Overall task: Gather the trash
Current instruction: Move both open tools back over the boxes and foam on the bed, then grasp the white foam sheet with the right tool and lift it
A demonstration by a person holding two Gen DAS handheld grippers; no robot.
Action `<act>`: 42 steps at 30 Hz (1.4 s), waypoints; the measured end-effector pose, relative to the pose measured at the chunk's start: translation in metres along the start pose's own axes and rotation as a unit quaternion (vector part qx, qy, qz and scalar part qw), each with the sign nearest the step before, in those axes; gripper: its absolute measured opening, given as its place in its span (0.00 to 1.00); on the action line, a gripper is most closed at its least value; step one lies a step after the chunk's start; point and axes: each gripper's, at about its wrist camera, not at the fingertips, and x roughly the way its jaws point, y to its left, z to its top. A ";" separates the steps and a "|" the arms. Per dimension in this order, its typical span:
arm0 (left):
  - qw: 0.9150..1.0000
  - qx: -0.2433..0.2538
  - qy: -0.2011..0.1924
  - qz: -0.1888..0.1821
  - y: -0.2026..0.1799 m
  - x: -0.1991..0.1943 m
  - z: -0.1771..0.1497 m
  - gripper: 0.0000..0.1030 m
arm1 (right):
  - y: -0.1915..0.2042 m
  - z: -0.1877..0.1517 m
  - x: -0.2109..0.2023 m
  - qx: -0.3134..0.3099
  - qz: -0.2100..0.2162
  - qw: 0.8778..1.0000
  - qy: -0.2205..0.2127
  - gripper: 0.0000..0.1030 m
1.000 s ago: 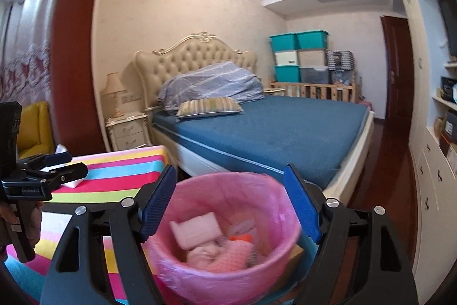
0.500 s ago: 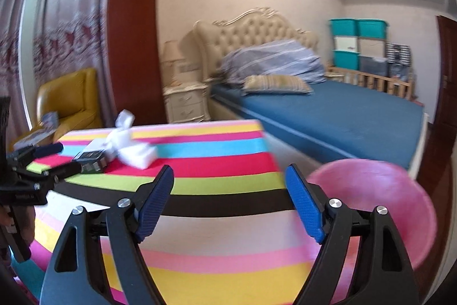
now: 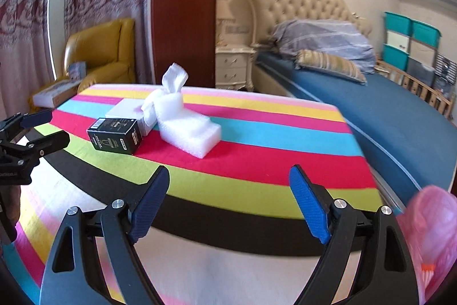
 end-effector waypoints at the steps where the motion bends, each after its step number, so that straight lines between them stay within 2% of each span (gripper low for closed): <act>1: 1.000 0.000 0.004 0.004 0.001 0.005 0.001 0.95 | 0.001 0.002 0.007 0.000 0.003 1.000 0.006 0.79; 5: 1.000 -0.014 0.017 0.005 0.004 0.017 0.003 0.95 | -0.003 0.006 0.023 0.016 0.009 0.999 0.030 0.79; 8: 0.999 -0.006 0.027 0.018 0.005 0.022 0.002 0.95 | -0.004 0.008 0.027 0.026 0.005 0.999 0.037 0.79; 12: 0.999 -0.001 0.042 0.014 0.009 0.026 0.001 0.95 | -0.001 0.009 0.035 0.029 0.010 0.998 0.050 0.79; 28: 0.996 -0.004 0.090 0.006 0.022 0.035 -0.016 0.95 | 0.009 0.041 0.103 -0.019 0.062 0.992 0.108 0.82; 42: 0.992 -0.028 0.122 0.002 0.030 0.047 -0.017 0.95 | 0.036 0.070 0.154 -0.099 0.119 0.980 0.126 0.82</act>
